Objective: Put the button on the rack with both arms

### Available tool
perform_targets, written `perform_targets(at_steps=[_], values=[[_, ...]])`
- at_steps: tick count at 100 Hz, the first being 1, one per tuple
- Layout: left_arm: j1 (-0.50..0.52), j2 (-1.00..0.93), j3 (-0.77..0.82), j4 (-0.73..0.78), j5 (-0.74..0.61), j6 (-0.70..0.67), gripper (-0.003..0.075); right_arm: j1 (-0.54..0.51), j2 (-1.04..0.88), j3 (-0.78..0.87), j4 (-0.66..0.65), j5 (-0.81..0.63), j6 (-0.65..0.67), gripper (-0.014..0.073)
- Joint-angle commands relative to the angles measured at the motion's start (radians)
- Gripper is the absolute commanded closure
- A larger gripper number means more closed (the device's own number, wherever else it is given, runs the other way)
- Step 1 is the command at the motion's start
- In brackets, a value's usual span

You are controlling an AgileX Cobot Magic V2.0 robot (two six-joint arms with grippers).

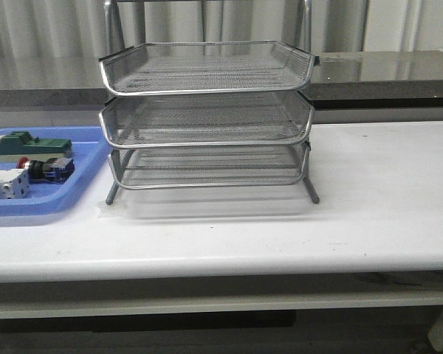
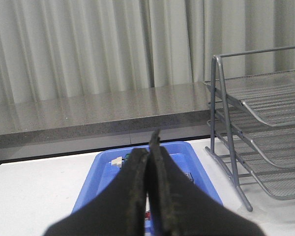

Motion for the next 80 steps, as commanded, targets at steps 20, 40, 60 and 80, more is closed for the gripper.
perform_targets(at_steps=[20,40,60,80], values=[[-0.001,-0.032,0.033,-0.008,-0.079,-0.009,0.0741,-0.003,-0.018,0.001,0.0,-0.08,-0.003,0.0659],[-0.001,-0.032,0.033,-0.008,-0.079,-0.009,0.0741,-0.003,-0.018,0.001,0.0,-0.08,-0.003,0.0659],[-0.001,-0.032,0.033,-0.008,-0.079,-0.009,0.0741,-0.003,-0.018,0.001,0.0,-0.088,-0.003,0.0659],[-0.001,-0.032,0.033,-0.008,-0.079,-0.009,0.0741,-0.003,-0.018,0.001,0.001,-0.119,-0.003,0.0659]])
